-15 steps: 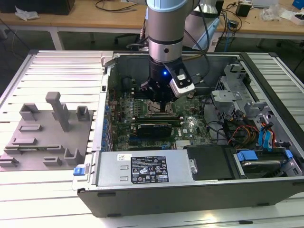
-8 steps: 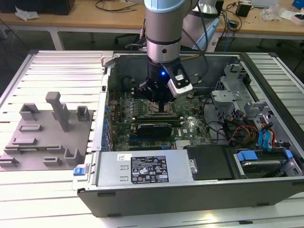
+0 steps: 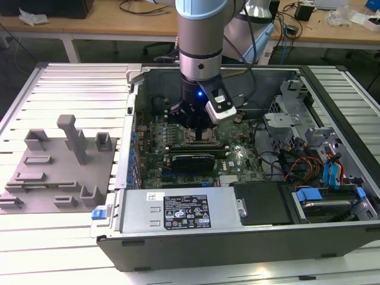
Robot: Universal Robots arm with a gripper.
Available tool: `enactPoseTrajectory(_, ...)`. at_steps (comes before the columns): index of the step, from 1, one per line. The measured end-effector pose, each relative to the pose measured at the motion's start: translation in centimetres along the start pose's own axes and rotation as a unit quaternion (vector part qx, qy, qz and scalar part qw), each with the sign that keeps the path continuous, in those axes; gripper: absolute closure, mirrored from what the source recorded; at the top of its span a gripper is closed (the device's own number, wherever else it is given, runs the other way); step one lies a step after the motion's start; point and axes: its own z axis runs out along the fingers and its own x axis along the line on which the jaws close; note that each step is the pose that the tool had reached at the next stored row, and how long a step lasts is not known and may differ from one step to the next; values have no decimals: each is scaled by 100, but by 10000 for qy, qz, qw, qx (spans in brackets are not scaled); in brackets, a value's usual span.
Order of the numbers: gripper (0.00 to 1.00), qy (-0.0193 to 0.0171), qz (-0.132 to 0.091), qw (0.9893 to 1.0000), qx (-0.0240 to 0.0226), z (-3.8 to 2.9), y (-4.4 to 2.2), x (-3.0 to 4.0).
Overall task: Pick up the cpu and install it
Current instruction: 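Install the second cpu locking lever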
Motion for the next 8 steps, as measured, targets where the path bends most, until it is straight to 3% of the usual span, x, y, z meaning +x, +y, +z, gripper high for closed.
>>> enactPoseTrajectory(8,89,1,1,10000,-7,40,0,16)
